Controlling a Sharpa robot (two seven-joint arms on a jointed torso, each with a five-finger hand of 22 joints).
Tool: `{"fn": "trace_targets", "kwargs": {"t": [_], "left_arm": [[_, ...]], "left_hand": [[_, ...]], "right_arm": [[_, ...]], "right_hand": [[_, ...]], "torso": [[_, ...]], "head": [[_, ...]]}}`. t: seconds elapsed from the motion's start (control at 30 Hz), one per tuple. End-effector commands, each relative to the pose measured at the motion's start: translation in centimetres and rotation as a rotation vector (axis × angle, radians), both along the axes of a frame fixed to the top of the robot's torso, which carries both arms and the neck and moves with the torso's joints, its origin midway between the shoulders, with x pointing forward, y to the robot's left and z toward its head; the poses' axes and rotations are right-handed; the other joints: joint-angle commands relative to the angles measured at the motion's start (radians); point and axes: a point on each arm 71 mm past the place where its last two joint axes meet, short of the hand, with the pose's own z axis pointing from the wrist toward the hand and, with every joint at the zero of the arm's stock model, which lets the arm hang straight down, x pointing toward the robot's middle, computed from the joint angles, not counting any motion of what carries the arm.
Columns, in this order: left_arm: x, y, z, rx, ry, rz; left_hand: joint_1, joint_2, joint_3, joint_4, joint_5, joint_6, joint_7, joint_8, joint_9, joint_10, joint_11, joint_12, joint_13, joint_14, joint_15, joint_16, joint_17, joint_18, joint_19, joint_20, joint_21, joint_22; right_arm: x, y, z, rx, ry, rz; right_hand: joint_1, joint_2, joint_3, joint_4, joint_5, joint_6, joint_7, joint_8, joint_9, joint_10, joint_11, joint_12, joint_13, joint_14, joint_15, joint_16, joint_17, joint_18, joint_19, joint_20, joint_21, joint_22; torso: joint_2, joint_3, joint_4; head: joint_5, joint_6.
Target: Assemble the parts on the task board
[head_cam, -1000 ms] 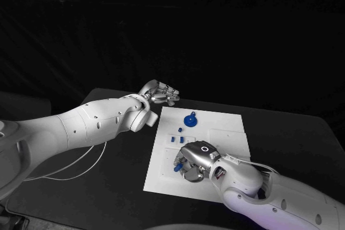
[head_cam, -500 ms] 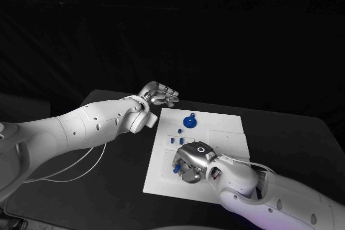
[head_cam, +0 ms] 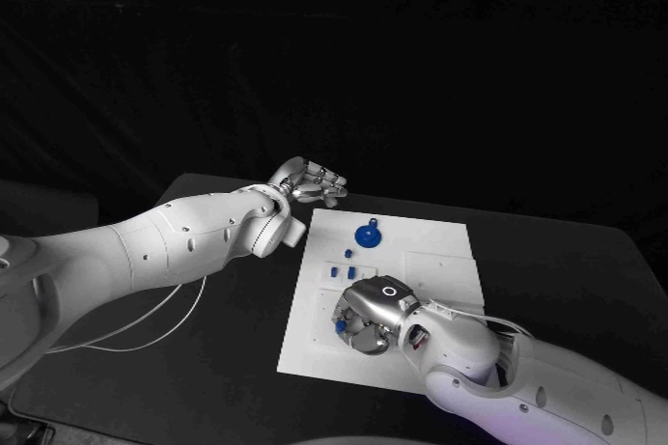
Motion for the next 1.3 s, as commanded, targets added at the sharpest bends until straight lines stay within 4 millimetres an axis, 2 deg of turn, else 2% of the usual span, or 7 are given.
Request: {"fn": "trace_targets", "kwargs": {"t": [0.03,0.33,0.53,0.77,0.97,1.17,1.3], "left_arm": [[-0.1,-0.2,-0.1,-0.009,0.004,-0.012],[-0.1,-0.2,-0.1,-0.008,0.005,-0.012],[-0.1,-0.1,-0.1,-0.008,0.006,-0.011],[-0.1,0.0,-0.1,-0.007,0.007,-0.009],[-0.1,0.0,-0.2,-0.007,0.008,-0.009],[0.0,0.1,-0.2,-0.006,0.008,-0.007],[0.0,0.2,-0.1,-0.006,0.006,-0.005]], "left_hand": [[0.003,0.009,-0.001,0.004,-0.003,-0.004,0.0,-0.002,0.001,-0.008,0.001,0.005,0.0,0.0,0.003,-0.003,0.001,-0.01,0.005,0.001,-0.002,-0.001],[0.003,0.009,-0.001,0.004,-0.003,-0.004,0.0,-0.002,0.001,-0.008,0.001,0.005,0.0,0.0,0.003,-0.003,0.001,-0.01,0.005,0.001,-0.002,-0.001],[0.003,0.009,-0.001,0.004,-0.003,-0.004,0.0,-0.002,0.001,-0.008,0.001,0.005,0.0,0.0,0.003,-0.003,0.001,-0.01,0.005,0.001,-0.002,-0.001],[0.003,0.009,-0.001,0.004,-0.003,-0.004,0.0,-0.002,0.001,-0.008,0.001,0.005,0.0,0.0,0.003,-0.003,0.001,-0.01,0.005,0.001,-0.002,-0.001],[0.003,0.009,-0.001,0.004,-0.003,-0.004,0.0,-0.002,0.001,-0.008,0.001,0.005,0.0,0.0,0.003,-0.003,0.001,-0.01,0.005,0.001,-0.002,-0.001],[0.002,0.009,-0.001,0.003,-0.005,-0.005,0.001,-0.003,0.0,-0.009,0.002,0.005,0.0,0.0,0.003,-0.002,0.001,-0.01,0.004,0.001,-0.002,0.003],[0.002,0.009,-0.001,0.003,-0.005,-0.005,0.001,-0.003,0.0,-0.009,0.002,0.005,0.0,0.0,0.003,-0.002,0.001,-0.01,0.004,0.001,-0.002,0.003]], "right_arm": [[-0.1,0.1,0.1,0.032,0.001,0.003],[0.0,0.0,0.2,0.05,-0.002,-0.003],[0.1,-0.3,0.4,0.075,-0.016,-0.022],[0.1,-0.5,0.6,0.106,-0.023,-0.036],[0.1,-0.8,0.8,0.125,-0.017,-0.042],[-0.1,-1.3,1.4,0.19,-0.015,-0.052],[0.3,-2.0,2.5,0.266,-0.003,-0.081]], "right_hand": [[0.002,-0.009,-0.007,-0.001,-0.006,-0.011,0.001,-0.003,-0.001,-0.007,-0.001,-0.002,-0.001,-0.001,0.009,0.002,-0.001,0.017,0.041,0.008,0.005,-0.001],[-0.002,-0.018,-0.024,0.002,0.003,-0.025,0.002,-0.003,-0.002,-0.013,0.001,-0.003,-0.001,-0.002,0.009,0.001,-0.003,0.02,0.04,0.008,0.0,-0.008],[-0.019,-0.039,-0.082,0.015,0.007,-0.071,-0.008,-0.003,-0.002,-0.064,0.011,-0.002,-0.002,-0.002,0.015,-0.002,-0.007,0.031,0.039,0.013,-0.017,-0.022],[0.022,-0.031,-0.272,0.055,0.019,-0.146,-0.033,-0.002,-0.001,-0.161,0.033,0.028,-0.001,-0.01,0.03,-0.008,-0.015,0.054,0.037,0.029,-0.069,-0.062],[0.058,-0.032,-0.381,0.12,0.034,-0.175,-0.032,-0.002,-0.003,-0.208,0.04,0.076,-0.002,-0.013,0.035,-0.008,-0.024,0.061,0.037,0.035,-0.083,-0.086],[0.061,-0.028,-0.397,0.147,0.044,-0.168,-0.022,-0.002,-0.003,-0.198,0.034,0.091,-0.002,-0.008,0.031,-0.005,-0.028,0.061,0.039,0.032,-0.072,-0.091],[0.059,-0.012,-0.386,0.151,0.052,-0.151,-0.003,-0.003,-0.004,-0.161,0.023,0.096,-0.003,-0.001,0.024,-0.004,-0.03,0.056,0.04,0.026,-0.05,-0.086]], "torso": [[0.0,-0.0001,0.0001],[0.0,-0.0008,0.0005],[0.0,-0.0006,0.001],[0.0,-0.0004,0.0005],[0.0,-0.0003,-0.0002],[0.0,0.0003,-0.0006],[-0.001,0.0,-0.0001]], "head": [[0.0,0.0],[0.001,0.0],[-0.001,0.002],[-0.003,0.004],[-0.004,0.005],[-0.007,0.012],[-0.009,0.016]]}}
